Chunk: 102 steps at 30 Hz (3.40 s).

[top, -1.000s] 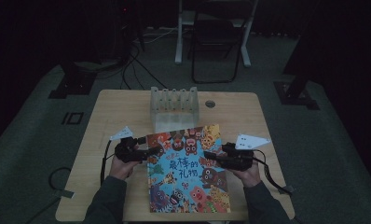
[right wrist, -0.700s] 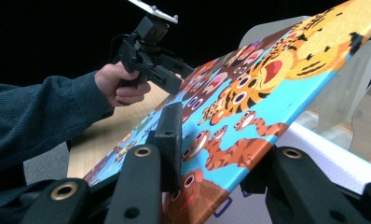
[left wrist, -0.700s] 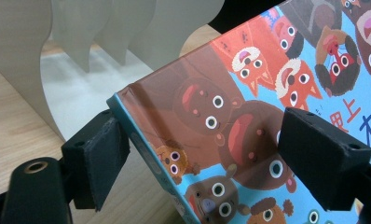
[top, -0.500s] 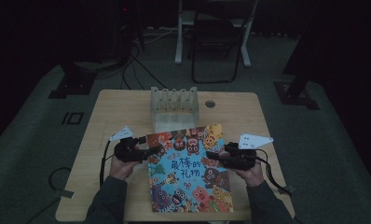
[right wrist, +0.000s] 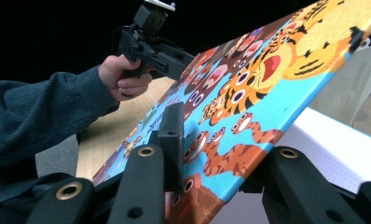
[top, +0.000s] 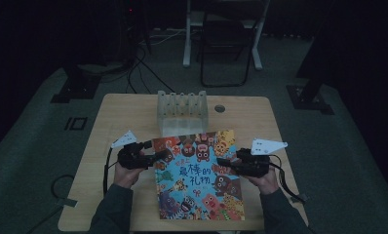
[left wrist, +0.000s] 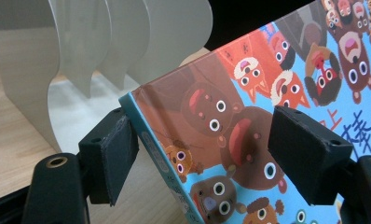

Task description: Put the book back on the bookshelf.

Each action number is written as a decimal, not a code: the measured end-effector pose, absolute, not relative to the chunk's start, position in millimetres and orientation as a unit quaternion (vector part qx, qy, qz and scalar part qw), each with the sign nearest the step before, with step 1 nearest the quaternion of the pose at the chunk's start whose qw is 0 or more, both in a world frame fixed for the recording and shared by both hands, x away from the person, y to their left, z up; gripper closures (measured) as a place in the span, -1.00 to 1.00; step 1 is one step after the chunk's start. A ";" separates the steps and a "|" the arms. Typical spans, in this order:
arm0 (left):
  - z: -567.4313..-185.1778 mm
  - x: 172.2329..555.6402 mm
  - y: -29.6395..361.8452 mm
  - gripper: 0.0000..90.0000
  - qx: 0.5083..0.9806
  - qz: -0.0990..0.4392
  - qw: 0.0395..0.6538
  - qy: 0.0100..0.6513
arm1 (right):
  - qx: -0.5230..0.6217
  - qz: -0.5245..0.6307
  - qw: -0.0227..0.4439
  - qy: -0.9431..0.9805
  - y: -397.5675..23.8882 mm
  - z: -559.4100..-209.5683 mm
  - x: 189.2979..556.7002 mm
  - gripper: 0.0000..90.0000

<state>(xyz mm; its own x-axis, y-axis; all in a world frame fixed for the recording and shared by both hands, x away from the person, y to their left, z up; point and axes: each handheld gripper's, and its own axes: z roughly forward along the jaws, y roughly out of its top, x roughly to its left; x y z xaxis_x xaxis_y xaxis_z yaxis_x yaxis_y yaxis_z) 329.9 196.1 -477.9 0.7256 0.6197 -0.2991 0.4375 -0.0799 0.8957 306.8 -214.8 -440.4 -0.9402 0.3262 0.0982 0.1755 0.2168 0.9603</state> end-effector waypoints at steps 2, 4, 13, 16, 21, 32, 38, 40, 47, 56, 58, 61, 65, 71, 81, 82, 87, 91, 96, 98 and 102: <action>-474.9 328.8 196.4 -0.45 0.731 0.081 0.575 0.360 | 0.162 0.603 0.062 0.778 -215.4 -439.6 307.0 0.52; -472.3 327.7 197.0 -0.45 0.729 0.083 0.578 0.357 | 0.163 0.604 0.063 0.778 -216.1 -439.4 307.4 0.52; -456.8 318.5 195.8 -0.45 0.726 0.102 0.586 0.346 | 0.163 0.603 0.071 0.777 -219.2 -437.1 307.0 0.52; -450.3 315.6 194.6 -0.45 0.725 0.112 0.587 0.342 | 0.168 0.604 0.076 0.775 -220.5 -437.3 306.7 0.51; -441.6 311.9 193.7 -0.45 0.723 0.123 0.592 0.335 | 0.169 0.606 0.086 0.773 -221.7 -436.8 305.7 0.51; -427.6 301.9 194.0 -0.43 0.713 0.147 0.604 0.323 | 0.170 0.603 0.099 0.773 -220.5 -437.1 306.1 0.50; -420.8 293.2 193.7 -0.42 0.709 0.156 0.613 0.312 | 0.175 0.600 0.106 0.774 -221.0 -438.0 308.7 0.45; -417.7 291.1 192.9 -0.40 0.711 0.164 0.611 0.307 | 0.177 0.600 0.108 0.773 -221.6 -438.6 309.7 0.45; -409.2 284.4 188.8 -0.40 0.710 0.178 0.616 0.292 | 0.179 0.589 0.120 0.779 -221.3 -439.8 312.7 0.41; -404.4 273.3 183.3 -0.38 0.714 0.194 0.614 0.276 | 0.181 0.582 0.128 0.782 -222.7 -444.8 317.5 0.37; -404.5 272.0 183.6 -0.38 0.713 0.195 0.614 0.276 | 0.179 0.583 0.127 0.782 -223.0 -445.2 318.2 0.37; -405.0 269.5 183.6 -0.38 0.712 0.195 0.617 0.275 | 0.178 0.582 0.126 0.783 -223.3 -445.3 319.6 0.36; -406.0 266.8 184.1 -0.37 0.711 0.198 0.618 0.272 | 0.178 0.583 0.127 0.783 -223.5 -445.3 321.4 0.33; -408.6 265.2 185.5 -0.29 0.707 0.202 0.622 0.269 | 0.181 0.580 0.133 0.783 -223.6 -445.3 320.1 0.29; -411.5 263.1 187.9 -0.15 0.707 0.206 0.624 0.260 | 0.174 0.578 0.142 0.785 -226.3 -446.7 316.9 0.29; -411.9 262.9 188.0 -0.14 0.707 0.209 0.623 0.261 | 0.174 0.577 0.142 0.785 -226.7 -447.3 316.7 0.29; -412.8 262.6 188.0 -0.08 0.707 0.216 0.622 0.259 | 0.176 0.574 0.144 0.787 -230.7 -449.9 315.8 0.27; -413.8 261.0 188.5 -0.01 0.705 0.221 0.623 0.255 | 0.173 0.573 0.144 0.788 -233.6 -451.0 314.2 0.28; -415.3 260.1 188.6 0.09 0.708 0.229 0.619 0.251 | 0.169 0.572 0.146 0.789 -236.6 -451.8 312.1 0.27; -416.2 259.3 188.9 0.16 0.707 0.238 0.618 0.248 | 0.171 0.573 0.146 0.788 -238.7 -452.3 311.3 0.27; -417.9 259.0 188.8 0.24 0.705 0.248 0.618 0.246 | 0.174 0.572 0.149 0.787 -243.9 -453.2 310.2 0.27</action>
<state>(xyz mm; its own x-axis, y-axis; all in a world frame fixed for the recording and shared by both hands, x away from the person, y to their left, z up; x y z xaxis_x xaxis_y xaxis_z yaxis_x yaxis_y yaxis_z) 259.0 188.8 -417.9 0.7565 0.6524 0.0459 0.0398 -0.1160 0.9925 310.2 -243.9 -453.2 -0.8947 0.4452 -0.0350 0.1042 0.2842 0.9531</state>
